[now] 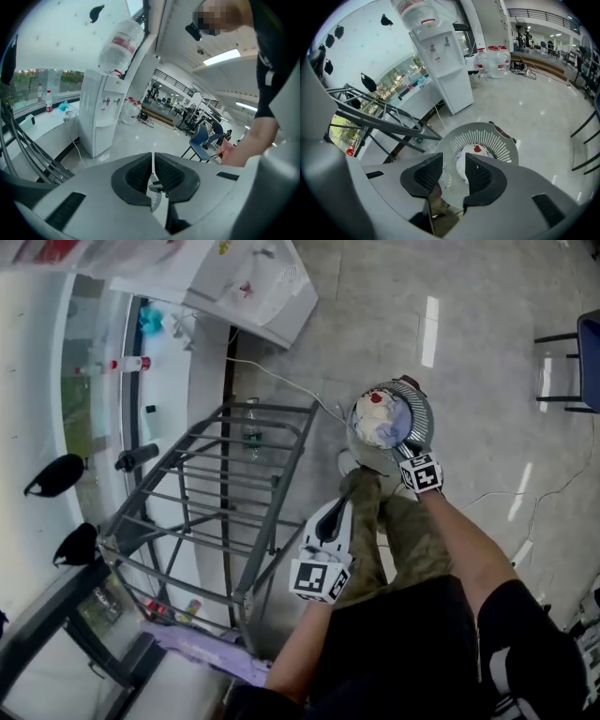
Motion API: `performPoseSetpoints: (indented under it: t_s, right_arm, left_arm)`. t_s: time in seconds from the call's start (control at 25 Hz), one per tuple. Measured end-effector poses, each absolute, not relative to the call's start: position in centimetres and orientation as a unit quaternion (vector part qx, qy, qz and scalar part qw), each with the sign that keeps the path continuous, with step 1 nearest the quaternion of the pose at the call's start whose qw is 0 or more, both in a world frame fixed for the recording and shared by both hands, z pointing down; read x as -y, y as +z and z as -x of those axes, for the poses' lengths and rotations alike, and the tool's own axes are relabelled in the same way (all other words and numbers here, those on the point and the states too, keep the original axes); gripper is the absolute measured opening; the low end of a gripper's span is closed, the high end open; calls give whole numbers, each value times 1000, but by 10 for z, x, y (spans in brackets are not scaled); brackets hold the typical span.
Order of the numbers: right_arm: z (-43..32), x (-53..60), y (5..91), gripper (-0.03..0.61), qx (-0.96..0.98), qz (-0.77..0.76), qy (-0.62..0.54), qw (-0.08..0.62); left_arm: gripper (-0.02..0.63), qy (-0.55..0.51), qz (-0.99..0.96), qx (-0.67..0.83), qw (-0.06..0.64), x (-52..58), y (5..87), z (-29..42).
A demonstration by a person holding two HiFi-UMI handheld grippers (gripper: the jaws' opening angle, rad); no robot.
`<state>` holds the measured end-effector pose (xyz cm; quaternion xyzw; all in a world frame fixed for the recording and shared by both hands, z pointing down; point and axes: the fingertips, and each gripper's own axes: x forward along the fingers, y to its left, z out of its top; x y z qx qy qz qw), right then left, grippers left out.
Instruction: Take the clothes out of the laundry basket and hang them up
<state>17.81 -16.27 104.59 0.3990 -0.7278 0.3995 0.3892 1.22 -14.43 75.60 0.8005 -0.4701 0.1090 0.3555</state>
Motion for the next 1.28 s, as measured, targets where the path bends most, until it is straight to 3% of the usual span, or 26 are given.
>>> performPoseSetpoints:
  t_s: [0.32, 0.56, 0.88, 0.92, 0.96, 1.0, 1.28]
  right_arm:
    - [-183, 192, 1223, 143, 736, -384, 362, 424]
    - [-189, 195, 1341, 164, 707, -372, 414, 436]
    - [-184, 209, 1441, 208, 710, -328, 384, 491]
    - [-184, 203, 1443, 163, 705, -314, 383, 507]
    - [-184, 196, 1441, 34, 704, -298, 376, 523]
    - [-182, 190, 1436, 5, 708, -281, 367, 534]
    - [-168, 163, 1310, 2, 768, -226, 337, 496]
  left_arm:
    - [17, 99, -783, 495, 363, 166, 844, -9]
    - [17, 87, -796, 464, 378, 178, 902, -37]
    - [17, 89, -806, 429, 398, 172, 945, -63]
    - [18, 92, -804, 431, 399, 169, 949, -62]
    - [17, 91, -802, 433, 401, 168, 951, -61]
    - [18, 83, -800, 438, 401, 170, 948, -60]
    - [17, 93, -779, 482, 390, 154, 899, -46]
